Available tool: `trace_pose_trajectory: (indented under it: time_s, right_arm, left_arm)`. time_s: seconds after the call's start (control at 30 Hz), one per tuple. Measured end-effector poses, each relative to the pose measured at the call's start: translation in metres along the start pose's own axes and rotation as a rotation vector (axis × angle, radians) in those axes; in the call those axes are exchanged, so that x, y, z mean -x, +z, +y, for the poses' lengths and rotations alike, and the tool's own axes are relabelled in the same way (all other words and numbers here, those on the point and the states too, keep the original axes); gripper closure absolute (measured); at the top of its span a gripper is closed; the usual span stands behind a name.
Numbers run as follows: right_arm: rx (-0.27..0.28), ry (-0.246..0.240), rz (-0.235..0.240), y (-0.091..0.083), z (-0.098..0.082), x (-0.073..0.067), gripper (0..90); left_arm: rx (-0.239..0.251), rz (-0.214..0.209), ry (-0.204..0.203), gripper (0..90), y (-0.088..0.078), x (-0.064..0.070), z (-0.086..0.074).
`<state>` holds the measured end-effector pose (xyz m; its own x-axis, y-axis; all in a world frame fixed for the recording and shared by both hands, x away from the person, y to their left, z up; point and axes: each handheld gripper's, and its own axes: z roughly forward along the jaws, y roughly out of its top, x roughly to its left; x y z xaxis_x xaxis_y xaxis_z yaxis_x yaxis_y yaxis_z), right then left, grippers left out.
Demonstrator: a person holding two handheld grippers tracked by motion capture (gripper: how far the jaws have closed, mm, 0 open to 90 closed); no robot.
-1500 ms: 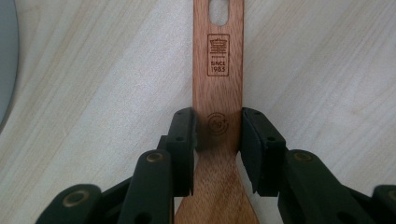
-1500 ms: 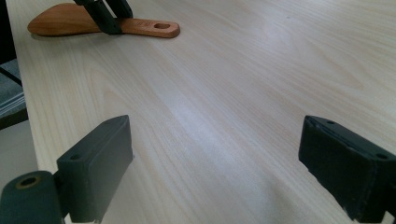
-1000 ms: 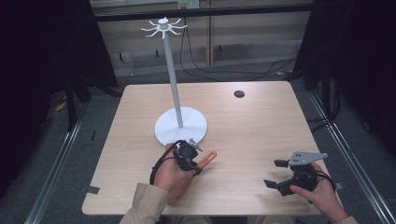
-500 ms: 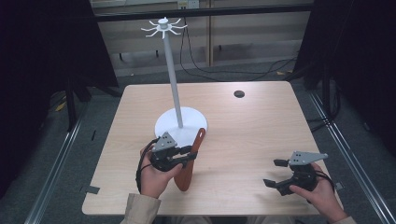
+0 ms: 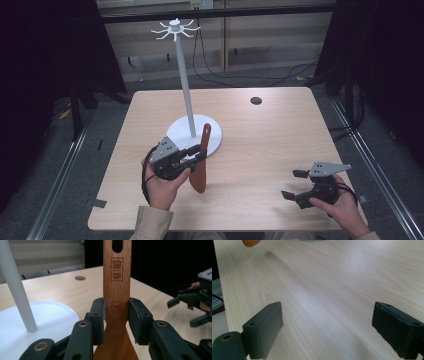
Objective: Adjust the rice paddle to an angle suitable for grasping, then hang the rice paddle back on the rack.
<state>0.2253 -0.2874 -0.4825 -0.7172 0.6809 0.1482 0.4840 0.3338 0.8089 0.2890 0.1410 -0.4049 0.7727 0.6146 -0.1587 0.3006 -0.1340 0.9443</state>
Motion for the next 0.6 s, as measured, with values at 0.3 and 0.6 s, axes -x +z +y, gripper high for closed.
trace_pose_trajectory:
  time_s: [0.3, 0.6]
  right_arm:
    - [0.015, 0.002, -0.008, -0.003, 0.001, 0.001, 8.6]
    - [0.021, 0.006, -0.005, -0.001, 0.004, 0.0, 8.5]
  left_arm:
    - [0.135, 0.086, -0.014, 66.7, -0.005, 0.003, 0.021]
    - [0.199, 0.154, 0.01, 66.6, -0.008, 0.006, 0.044]
